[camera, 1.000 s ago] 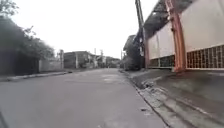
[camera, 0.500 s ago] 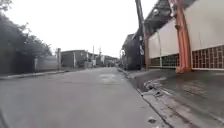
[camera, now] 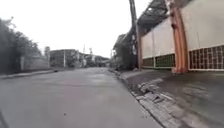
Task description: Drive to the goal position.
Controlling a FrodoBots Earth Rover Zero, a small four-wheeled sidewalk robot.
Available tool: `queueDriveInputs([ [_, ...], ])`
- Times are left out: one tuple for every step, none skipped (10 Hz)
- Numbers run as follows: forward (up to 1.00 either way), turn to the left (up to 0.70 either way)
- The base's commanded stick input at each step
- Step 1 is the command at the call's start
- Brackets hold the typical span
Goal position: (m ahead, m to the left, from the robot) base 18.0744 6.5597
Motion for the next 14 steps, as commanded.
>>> queueDriveInputs([
  [0.70,-0.01],
  [0.70,-0.02],
  [0.70,-0.16],
  [0.70,-0.35],
  [0.70,-0.35],
  [0.70,-0.10],
  [0.70,-0.06],
  [0.70,-0.02],
  [0.70,0.00],
  [0.70,0.00],
  [0.70,0.00],
  [0.70,0.00],
  [0.70,0.00],
  [0.70,0.00],
])
